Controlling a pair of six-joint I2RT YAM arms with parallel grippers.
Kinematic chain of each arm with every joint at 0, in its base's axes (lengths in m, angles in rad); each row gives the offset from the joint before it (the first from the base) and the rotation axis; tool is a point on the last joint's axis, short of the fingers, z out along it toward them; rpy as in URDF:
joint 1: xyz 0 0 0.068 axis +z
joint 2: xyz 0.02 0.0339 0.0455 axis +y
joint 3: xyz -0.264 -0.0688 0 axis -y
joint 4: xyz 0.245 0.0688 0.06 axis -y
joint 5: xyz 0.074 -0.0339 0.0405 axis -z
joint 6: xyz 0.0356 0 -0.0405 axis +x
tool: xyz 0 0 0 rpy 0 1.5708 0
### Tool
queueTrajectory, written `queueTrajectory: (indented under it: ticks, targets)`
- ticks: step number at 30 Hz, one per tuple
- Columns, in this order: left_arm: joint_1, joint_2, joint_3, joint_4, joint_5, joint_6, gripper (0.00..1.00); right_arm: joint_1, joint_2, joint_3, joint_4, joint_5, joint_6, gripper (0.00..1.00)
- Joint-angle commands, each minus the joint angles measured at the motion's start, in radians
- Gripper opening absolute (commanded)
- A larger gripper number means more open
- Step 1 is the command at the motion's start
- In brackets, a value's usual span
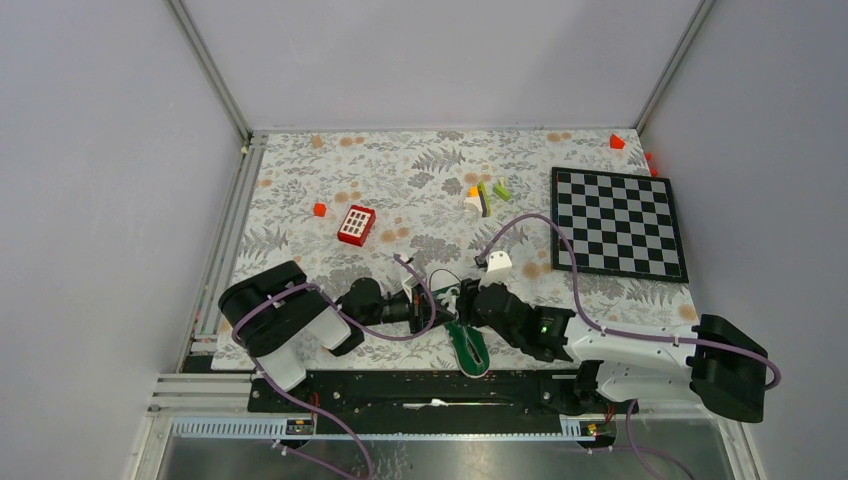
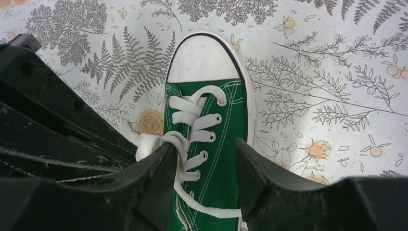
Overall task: Tie the shoes
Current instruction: Cross the shoelace with the shoelace.
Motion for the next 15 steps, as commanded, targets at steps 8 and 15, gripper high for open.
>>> queueTrajectory:
  ticks: [8, 15]
  targets:
    - [-0.004, 0.014, 0.007, 0.076, -0.018, 0.023, 0.0, 0.007, -0.041, -0.032, -0.018, -0.037, 0.036, 0.52]
    - [-0.004, 0.022, 0.013, 0.076, -0.023, 0.023, 0.0, 0.008, -0.094, -0.047, -0.034, -0.062, 0.05, 0.52]
